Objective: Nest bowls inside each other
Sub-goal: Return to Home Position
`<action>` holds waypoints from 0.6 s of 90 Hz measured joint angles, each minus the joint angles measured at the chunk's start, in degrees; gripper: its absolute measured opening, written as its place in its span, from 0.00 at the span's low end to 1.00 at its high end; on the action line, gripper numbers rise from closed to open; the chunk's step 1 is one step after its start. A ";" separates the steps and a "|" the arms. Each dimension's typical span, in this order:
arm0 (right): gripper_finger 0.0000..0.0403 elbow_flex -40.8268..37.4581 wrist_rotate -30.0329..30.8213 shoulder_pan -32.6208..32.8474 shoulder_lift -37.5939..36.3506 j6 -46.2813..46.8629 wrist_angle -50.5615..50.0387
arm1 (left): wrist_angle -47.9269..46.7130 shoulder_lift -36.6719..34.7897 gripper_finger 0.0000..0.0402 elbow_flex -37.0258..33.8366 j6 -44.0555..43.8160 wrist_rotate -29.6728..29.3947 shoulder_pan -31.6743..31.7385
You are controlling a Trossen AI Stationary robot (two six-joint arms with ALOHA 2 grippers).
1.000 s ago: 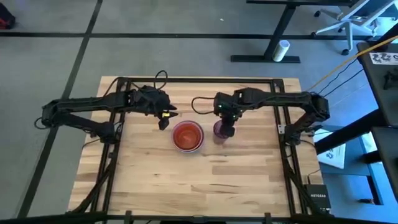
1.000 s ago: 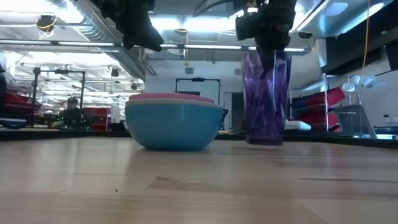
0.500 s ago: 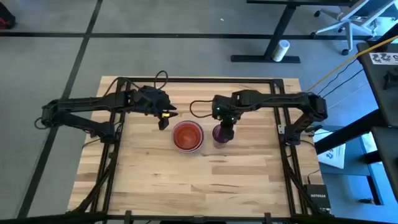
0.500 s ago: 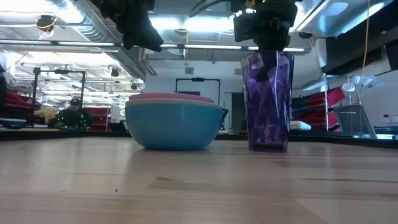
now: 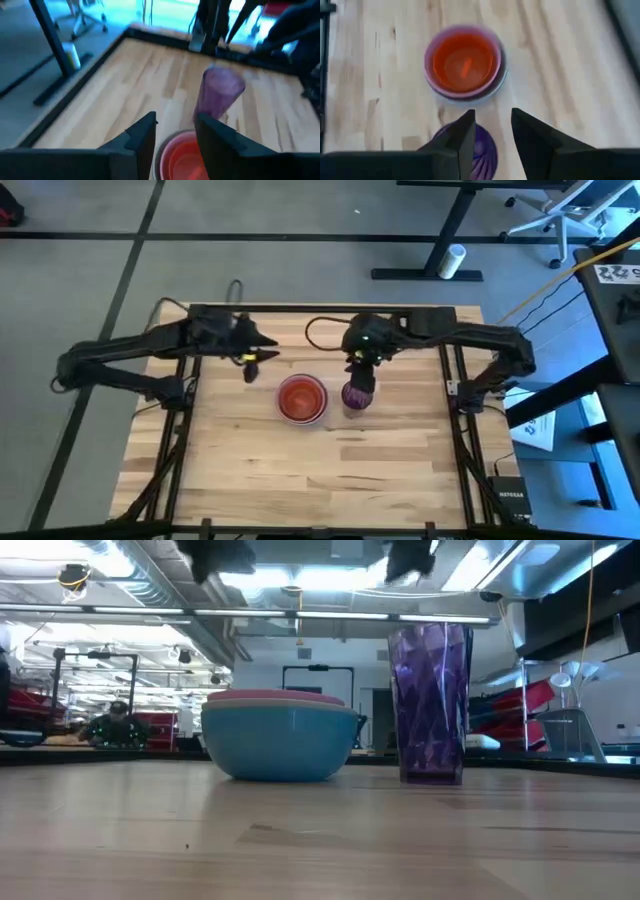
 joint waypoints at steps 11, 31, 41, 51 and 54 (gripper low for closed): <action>0.26 0.87 11.24 4.33 -4.83 -1.41 4.11 | -3.11 -8.37 0.30 0.04 -1.17 -4.45 -1.80; 0.03 -0.89 23.33 13.24 -14.45 0.45 5.82 | -8.34 -21.83 0.23 0.04 -4.08 -10.78 -8.09; 0.01 -4.47 31.50 18.93 -17.92 3.52 5.94 | -9.67 -26.40 0.18 -1.32 -4.98 -13.08 -10.25; 0.00 -9.38 38.53 23.68 -21.28 7.48 5.79 | -10.88 -30.07 0.11 -3.99 -6.31 -13.75 -10.86; 0.00 -11.17 39.98 24.89 -22.41 8.65 6.03 | -11.44 -31.14 0.09 -4.94 -6.85 -14.16 -10.83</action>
